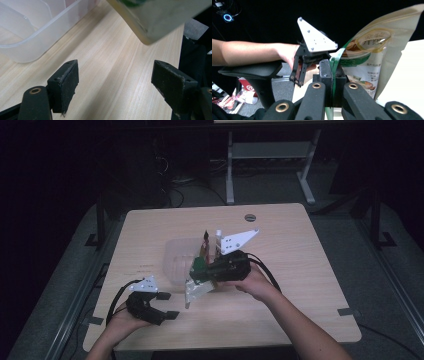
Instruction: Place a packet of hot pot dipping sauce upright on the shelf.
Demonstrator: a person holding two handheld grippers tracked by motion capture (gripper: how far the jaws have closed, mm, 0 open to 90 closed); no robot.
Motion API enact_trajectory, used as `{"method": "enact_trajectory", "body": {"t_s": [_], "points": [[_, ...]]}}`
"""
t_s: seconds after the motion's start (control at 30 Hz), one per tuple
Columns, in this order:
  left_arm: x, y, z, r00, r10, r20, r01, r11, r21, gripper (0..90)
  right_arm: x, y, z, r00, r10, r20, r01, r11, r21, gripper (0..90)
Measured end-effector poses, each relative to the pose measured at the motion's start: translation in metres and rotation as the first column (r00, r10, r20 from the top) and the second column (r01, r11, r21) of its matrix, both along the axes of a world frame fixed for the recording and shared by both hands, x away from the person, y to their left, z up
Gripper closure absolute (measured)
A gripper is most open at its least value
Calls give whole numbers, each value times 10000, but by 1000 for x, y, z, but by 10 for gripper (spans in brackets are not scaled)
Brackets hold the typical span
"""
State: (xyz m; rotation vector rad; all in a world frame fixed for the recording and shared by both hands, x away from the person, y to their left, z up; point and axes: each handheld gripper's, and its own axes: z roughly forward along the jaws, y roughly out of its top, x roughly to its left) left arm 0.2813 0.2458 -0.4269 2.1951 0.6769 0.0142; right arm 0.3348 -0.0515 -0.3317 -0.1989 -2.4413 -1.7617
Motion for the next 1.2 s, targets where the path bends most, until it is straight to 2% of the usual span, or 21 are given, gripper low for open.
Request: {"method": "enact_trajectory", "body": {"t_s": [0.2,0.43,0.5,0.7,0.8,0.97,1.2], "points": [[0,-1,-2,10000,-53,-3,53,10000,80,217,9,8,13,9998,-88,194,87,9999,75,898],[0,-1,-2,9999,-80,62,79,9999,97,218,16,16,19,9995,-197,254,196,9998,56,898],[0,-1,-2,10000,-22,-38,22,10000,67,219,22,20,23,9992,-293,279,292,9996,49,898],[-1,-1,-2,9999,5,-101,-4,10000,49,219,32,28,25,9984,-470,299,471,9989,-35,898],[0,0,-1,9999,-102,30,101,9998,162,219,39,34,26,9978,-575,338,578,9983,-79,898],[0,1,-1,9999,-109,-14,110,9998,179,220,48,41,27,9972,-721,200,724,9972,-184,898],[1,1,-2,9999,-156,-7,156,9996,217,219,61,52,25,9957,-898,218,910,9941,-596,898]]}}
